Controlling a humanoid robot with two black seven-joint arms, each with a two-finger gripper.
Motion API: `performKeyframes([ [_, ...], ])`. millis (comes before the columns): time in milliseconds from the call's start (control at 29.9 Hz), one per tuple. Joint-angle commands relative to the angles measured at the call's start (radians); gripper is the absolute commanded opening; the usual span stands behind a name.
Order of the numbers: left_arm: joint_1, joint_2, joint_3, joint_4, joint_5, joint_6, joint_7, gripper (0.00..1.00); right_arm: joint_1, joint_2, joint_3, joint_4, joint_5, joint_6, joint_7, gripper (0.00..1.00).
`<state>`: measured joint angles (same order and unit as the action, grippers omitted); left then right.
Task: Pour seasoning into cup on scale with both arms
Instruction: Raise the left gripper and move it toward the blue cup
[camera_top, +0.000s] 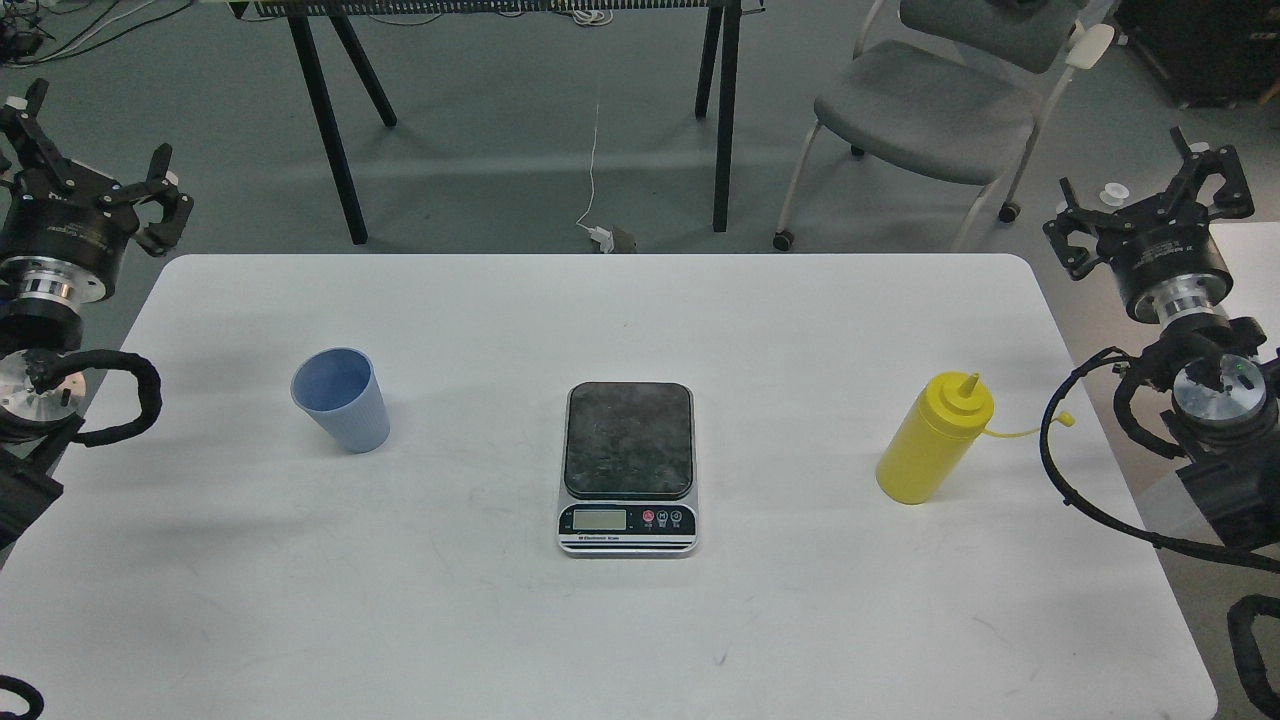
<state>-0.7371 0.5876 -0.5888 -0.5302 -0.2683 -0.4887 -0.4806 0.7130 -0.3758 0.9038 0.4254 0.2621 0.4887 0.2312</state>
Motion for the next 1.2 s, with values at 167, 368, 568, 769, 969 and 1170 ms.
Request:
performKeyframes([
  [167,0.01,-0.006,-0.006,-0.002,-0.006,0.0,-0.004,1.0,-0.04,-0.014,0.001,0.012,0.0,0.0,0.005,1.0],
  [368,0.012,0.005,0.012,-0.019,0.015,0.0,0.01,1.0,-0.038,-0.021,0.0,0.012,0.0,0.0,0.002,1.0],
  [568,-0.013,0.044,0.03,-0.034,0.314,0.0,0.008,0.99,-0.038,-0.031,-0.002,0.007,-0.004,0.0,0.0,1.0],
  [769,-0.048,0.164,0.034,-0.198,0.662,0.0,0.01,0.99,-0.04,-0.051,0.001,0.003,-0.006,0.0,0.007,1.0],
  [969,-0.038,0.287,0.04,-0.514,1.053,0.0,0.01,0.99,-0.04,-0.051,0.003,0.006,-0.004,0.0,0.008,1.0],
  [1170,-0.035,0.281,0.04,-0.588,1.643,0.12,0.01,0.99,-0.04,-0.063,0.024,0.007,-0.003,0.0,0.008,1.0],
])
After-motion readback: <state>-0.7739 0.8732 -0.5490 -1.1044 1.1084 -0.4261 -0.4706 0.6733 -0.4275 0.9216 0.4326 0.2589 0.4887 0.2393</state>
